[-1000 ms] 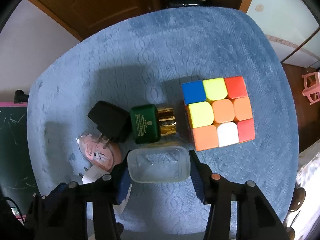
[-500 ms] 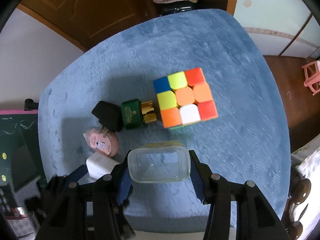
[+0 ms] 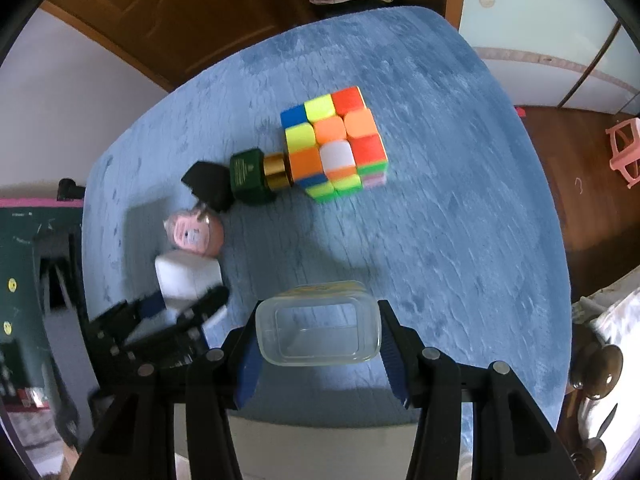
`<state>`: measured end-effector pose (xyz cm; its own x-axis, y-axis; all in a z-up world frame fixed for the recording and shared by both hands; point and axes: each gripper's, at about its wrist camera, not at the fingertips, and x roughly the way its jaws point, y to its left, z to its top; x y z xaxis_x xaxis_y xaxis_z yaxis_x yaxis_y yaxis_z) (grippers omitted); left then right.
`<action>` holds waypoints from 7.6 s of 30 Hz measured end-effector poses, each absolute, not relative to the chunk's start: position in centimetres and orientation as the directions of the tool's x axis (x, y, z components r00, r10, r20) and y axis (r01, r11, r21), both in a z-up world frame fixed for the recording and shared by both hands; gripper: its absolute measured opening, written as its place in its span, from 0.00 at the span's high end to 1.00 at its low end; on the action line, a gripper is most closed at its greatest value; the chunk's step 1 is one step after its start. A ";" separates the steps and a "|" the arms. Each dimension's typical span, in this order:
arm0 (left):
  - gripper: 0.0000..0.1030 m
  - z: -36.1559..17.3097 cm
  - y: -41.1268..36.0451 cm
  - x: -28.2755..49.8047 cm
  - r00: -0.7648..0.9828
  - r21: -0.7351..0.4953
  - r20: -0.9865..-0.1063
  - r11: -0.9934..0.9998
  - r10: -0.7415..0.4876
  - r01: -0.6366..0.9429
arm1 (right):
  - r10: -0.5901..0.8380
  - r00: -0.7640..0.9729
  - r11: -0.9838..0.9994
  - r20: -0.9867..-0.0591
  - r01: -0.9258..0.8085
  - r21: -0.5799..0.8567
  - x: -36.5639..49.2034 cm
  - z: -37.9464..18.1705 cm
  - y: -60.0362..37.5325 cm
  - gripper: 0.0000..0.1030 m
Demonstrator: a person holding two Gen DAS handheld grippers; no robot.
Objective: Organize rigid objects
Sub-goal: 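Carry the clear box with right tool while left tool carries the white charger to the tray, then release the clear box into the tray with right tool while left tool releases the charger, then move both open tools back toward the pink tape and the cube, then grasp the pink correction tape with left tool while right tool grasps the Rubik's cube, then carry the pink tape with left tool while right tool carries the cube over the tray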
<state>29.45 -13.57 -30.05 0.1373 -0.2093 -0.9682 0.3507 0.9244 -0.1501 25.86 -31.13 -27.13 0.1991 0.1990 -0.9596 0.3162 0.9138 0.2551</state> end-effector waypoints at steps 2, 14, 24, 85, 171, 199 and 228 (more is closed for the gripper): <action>0.40 -29.0 -12.9 29.4 0.160 -0.157 -0.961 0.925 -0.223 0.347 | 0.203 0.208 0.913 -0.957 0.312 0.262 25.0 -26.7 -31.2 0.50; 0.40 -21.5 -11.2 23.7 0.272 -0.163 -0.922 0.914 -0.274 0.371 | 0.216 0.309 0.924 -0.926 0.241 0.296 20.9 -21.5 -30.3 0.50; 0.40 -12.1 -9.3 15.9 0.409 -0.151 -0.856 0.909 -0.317 0.389 | 0.238 0.408 0.951 -0.881 0.089 0.298 14.1 -14.6 -28.1 0.50; 0.14 -18.1 -7.4 3.0 0.439 -0.048 -0.879 0.950 -0.188 0.309 | 0.151 0.285 0.989 -0.947 -0.034 0.147 0.1 -22.9 -24.4 0.37; 0.07 -30.8 -10.0 36.6 0.119 -0.156 -0.985 0.927 -0.122 -0.342 | 0.112 0.167 0.961 -0.980 0.233 0.149 38.0 -29.8 -32.7 0.25; 0.09 -33.1 -13.1 36.7 0.052 0.008 -0.998 0.961 0.023 -0.277 | 0.071 0.109 0.969 -0.991 0.230 0.095 38.2 -31.7 -33.6 0.44; 0.48 -17.7 -10.5 23.6 0.285 -0.068 -0.955 0.995 -0.086 0.071 | 0.184 0.275 0.966 -0.944 0.128 0.226 25.9 -22.2 -34.7 0.45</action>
<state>23.56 -10.50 -17.65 0.2851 -0.0860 -0.9546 0.0714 0.9951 -0.0683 25.89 -34.67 -22.16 0.2752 0.1845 -0.9435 0.1281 0.9656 0.2262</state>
